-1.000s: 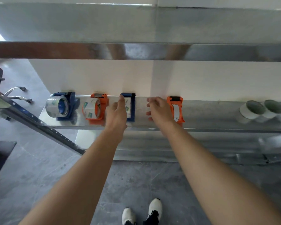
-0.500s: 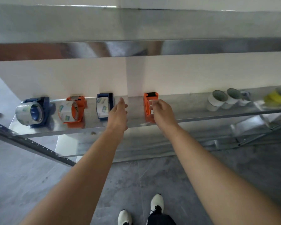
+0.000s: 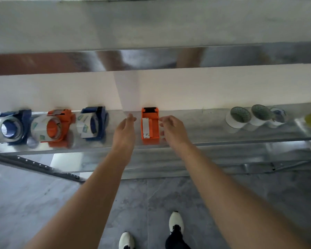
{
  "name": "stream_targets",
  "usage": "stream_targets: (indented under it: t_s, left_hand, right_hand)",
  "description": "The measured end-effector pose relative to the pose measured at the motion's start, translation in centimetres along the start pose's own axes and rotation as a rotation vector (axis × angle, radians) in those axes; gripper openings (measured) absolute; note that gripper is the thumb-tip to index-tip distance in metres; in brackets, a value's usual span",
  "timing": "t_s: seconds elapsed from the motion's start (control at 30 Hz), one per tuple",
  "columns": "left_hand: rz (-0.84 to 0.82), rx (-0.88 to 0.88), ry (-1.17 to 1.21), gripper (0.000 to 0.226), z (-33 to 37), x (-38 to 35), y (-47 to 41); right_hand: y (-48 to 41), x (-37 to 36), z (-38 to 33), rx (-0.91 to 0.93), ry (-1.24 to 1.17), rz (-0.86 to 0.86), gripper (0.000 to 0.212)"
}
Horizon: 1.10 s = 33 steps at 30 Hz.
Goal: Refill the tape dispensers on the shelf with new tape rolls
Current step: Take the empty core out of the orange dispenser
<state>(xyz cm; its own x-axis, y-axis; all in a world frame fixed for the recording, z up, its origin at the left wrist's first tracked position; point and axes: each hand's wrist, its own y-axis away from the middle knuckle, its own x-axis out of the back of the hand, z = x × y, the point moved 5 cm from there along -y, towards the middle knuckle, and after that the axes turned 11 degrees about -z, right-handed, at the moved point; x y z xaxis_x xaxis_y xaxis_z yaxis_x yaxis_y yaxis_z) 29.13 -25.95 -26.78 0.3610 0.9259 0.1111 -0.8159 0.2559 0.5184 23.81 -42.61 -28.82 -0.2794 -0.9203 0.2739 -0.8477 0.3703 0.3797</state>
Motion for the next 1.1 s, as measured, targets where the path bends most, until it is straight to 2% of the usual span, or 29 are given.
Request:
stream_targets:
  t_s: [0.17, 0.27, 0.47, 0.8, 0.97, 1.1]
  left_hand:
    - [0.037, -0.074, -0.066, 0.026, 0.2, -1.9, -0.7]
    - [0.044, -0.108, -0.136, 0.036, -0.4, -2.7, -1.7]
    - [0.053, -0.155, -0.239, 0.041, -1.4, -3.6, -3.1]
    - [0.073, -0.218, -0.414, 0.052, -2.8, -2.9, -5.2]
    - [0.078, -0.262, -0.401, 0.048, -2.9, -2.9, -4.4]
    - [0.068, -0.223, -0.241, 0.05, -3.8, -2.3, -3.7]
  right_hand:
    - [-1.2, 0.7, 0.9, -0.009, 0.006, -0.059, 0.035]
    - [-1.7, 0.7, 1.7, -0.024, 0.022, -0.093, 0.035]
    - [-3.5, 0.2, 4.4, -0.063, -0.01, -0.101, 0.038]
    - [-4.6, -2.1, 7.1, -0.139, -0.149, -0.068, 0.021]
    - [-5.3, -2.3, 7.7, -0.154, -0.096, -0.021, 0.007]
    - [-5.2, -2.4, 7.5, -0.143, -0.096, -0.01, 0.015]
